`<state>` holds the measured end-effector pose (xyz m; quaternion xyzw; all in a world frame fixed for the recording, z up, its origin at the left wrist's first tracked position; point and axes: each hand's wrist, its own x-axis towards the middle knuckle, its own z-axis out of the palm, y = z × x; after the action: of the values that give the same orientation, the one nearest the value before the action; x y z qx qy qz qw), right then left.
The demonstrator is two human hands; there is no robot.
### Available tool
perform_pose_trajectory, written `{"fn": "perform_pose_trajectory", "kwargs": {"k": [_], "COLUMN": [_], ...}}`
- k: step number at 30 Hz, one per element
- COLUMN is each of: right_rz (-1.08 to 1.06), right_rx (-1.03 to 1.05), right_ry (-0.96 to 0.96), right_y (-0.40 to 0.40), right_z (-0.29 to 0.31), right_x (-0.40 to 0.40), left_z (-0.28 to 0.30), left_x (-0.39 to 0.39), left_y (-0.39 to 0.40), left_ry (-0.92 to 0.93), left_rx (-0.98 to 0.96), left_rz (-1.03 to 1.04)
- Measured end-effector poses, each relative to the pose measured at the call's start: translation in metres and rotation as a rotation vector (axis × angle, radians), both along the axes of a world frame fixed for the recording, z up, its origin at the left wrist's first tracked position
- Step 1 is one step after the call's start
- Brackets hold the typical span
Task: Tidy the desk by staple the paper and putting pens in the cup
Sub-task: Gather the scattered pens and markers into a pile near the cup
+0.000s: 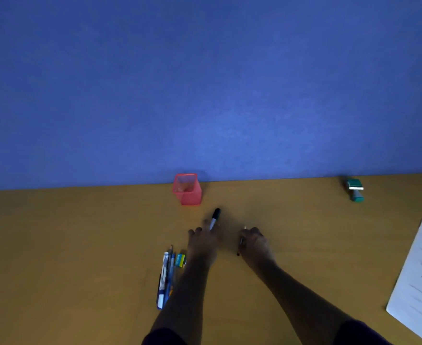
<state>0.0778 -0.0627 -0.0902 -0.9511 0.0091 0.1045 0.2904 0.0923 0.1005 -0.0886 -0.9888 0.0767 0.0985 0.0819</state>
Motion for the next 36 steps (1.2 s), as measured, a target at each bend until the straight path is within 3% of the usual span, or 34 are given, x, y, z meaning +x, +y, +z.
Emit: {"fn": "perform_pose_trajectory", "kwargs": {"k": [8, 17, 30, 36], "right_rz": [0.334, 0.427, 0.491, 0.543], "right_rx": [0.026, 0.222, 0.275, 0.292], "right_ry": [0.072, 0.06, 0.162, 0.151], "right_y": [0.056, 0.101, 0.104, 0.094], "right_z": [-0.004, -0.005, 0.009, 0.013], "right_x": [0.004, -0.007, -0.015, -0.026], "left_z": [-0.006, -0.014, -0.024, -0.022], "left_x": [-0.014, -0.041, -0.062, -0.076], "left_y": [0.044, 0.065, 0.071, 0.06], "left_ry": [-0.033, -0.014, -0.044, -0.087], "left_rx": [-0.028, -0.309, -0.287, -0.219], "left_rz": [0.158, 0.36, 0.27, 0.393]}}
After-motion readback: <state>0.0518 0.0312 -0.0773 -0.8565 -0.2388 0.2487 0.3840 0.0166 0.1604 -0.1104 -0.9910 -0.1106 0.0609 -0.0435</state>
